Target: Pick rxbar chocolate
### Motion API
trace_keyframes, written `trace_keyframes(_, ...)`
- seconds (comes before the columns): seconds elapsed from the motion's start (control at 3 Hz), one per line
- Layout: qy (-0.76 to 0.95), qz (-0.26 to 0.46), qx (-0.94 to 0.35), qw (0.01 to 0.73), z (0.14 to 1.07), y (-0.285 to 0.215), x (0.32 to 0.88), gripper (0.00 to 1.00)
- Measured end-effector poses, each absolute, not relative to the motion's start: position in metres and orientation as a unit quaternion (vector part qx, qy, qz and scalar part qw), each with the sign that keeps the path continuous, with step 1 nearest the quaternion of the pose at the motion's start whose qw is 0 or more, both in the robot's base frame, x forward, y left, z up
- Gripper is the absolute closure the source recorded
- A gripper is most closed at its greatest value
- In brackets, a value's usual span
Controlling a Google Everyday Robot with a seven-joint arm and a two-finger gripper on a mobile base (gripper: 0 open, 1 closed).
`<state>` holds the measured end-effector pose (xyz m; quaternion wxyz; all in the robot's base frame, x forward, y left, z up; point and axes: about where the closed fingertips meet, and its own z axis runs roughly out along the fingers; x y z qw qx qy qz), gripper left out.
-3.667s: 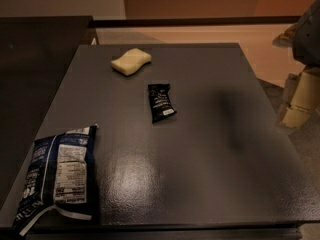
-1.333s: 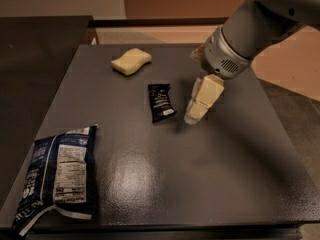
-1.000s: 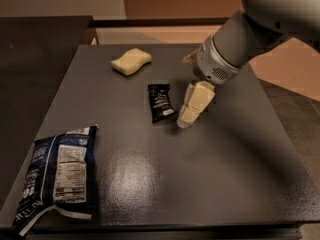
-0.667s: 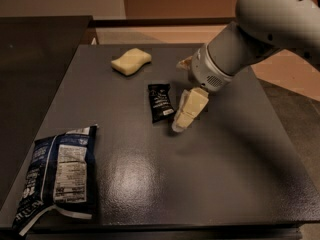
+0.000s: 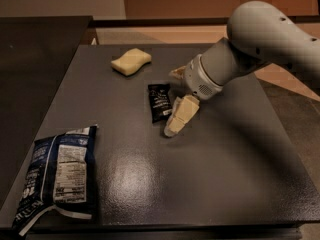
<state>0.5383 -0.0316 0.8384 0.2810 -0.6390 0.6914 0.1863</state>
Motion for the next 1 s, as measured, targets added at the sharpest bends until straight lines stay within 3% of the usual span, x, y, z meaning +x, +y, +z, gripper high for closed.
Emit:
trace_keyframes(0.67,0.701,0.228,-0.620,0.268,0.8241,-0.0237,0.5508,0.00)
trace_keyframes(1.0,0.700,0.242,-0.616,0.267,0.8252,-0.0201,0.5510,0.17)
